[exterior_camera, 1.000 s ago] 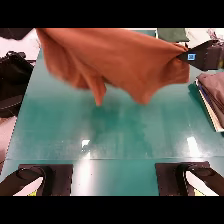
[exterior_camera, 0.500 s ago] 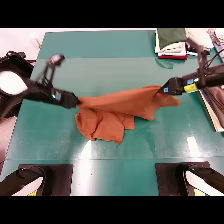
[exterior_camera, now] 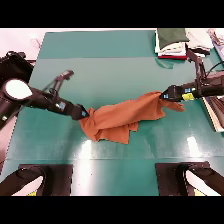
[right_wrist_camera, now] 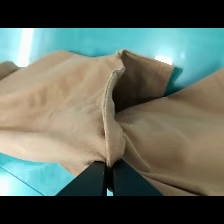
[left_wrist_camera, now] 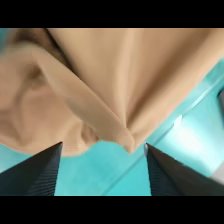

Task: Fold the shirts.

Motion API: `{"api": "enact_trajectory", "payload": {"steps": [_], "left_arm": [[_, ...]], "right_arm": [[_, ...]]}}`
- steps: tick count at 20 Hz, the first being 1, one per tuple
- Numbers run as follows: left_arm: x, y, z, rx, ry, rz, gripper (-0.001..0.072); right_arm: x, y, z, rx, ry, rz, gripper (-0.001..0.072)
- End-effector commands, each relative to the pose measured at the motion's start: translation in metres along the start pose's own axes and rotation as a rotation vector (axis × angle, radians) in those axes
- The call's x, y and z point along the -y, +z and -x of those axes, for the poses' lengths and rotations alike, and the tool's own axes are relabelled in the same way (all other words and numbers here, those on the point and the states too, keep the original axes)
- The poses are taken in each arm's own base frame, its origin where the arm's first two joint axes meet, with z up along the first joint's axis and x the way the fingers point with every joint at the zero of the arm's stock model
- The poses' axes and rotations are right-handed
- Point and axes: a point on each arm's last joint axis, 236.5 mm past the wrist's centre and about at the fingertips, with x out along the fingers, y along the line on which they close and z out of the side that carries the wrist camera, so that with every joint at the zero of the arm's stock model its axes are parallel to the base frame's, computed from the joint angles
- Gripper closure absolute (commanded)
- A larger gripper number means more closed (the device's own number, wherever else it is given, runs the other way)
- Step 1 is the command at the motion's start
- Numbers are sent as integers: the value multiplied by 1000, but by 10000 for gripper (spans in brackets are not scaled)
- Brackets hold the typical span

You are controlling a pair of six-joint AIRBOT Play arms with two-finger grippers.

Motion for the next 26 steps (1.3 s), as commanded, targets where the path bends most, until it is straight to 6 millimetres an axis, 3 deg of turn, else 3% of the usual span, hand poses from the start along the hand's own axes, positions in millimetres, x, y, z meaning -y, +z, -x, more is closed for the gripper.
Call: {"api": "enact_trajectory", "payload": {"steps": [1,2,4,7,10,13,20,23,24,25,26], "left_arm": [[-32,48,42,169,102,49,103],[-46,53,48,199,133,83,103],[-66,44,40,159,157,132,103],[-93,23,3,79,153,218,103],[-116,-12,-38,-49,133,319,103],[-137,-28,-70,-91,127,400,103],[-124,-34,-118,-140,79,387,103],[-116,-29,-127,-120,83,367,105],[-115,-27,-127,-114,78,386,209],[-115,-24,-125,-102,76,395,597],[-115,-18,-121,-85,76,391,676]], "right_arm": [[3,5,9,42,-9,-9,694],[4,5,10,46,-8,-13,694],[4,7,10,53,-7,-14,694],[7,8,4,38,-5,-27,694],[6,5,-6,1,26,-54,694],[4,7,-9,0,41,-65,694],[4,8,-8,6,41,-65,694],[4,8,-8,5,41,-65,694],[4,8,-8,6,41,-65,694],[4,9,-8,8,41,-63,694],[2,11,-5,16,40,-57,694]]}}
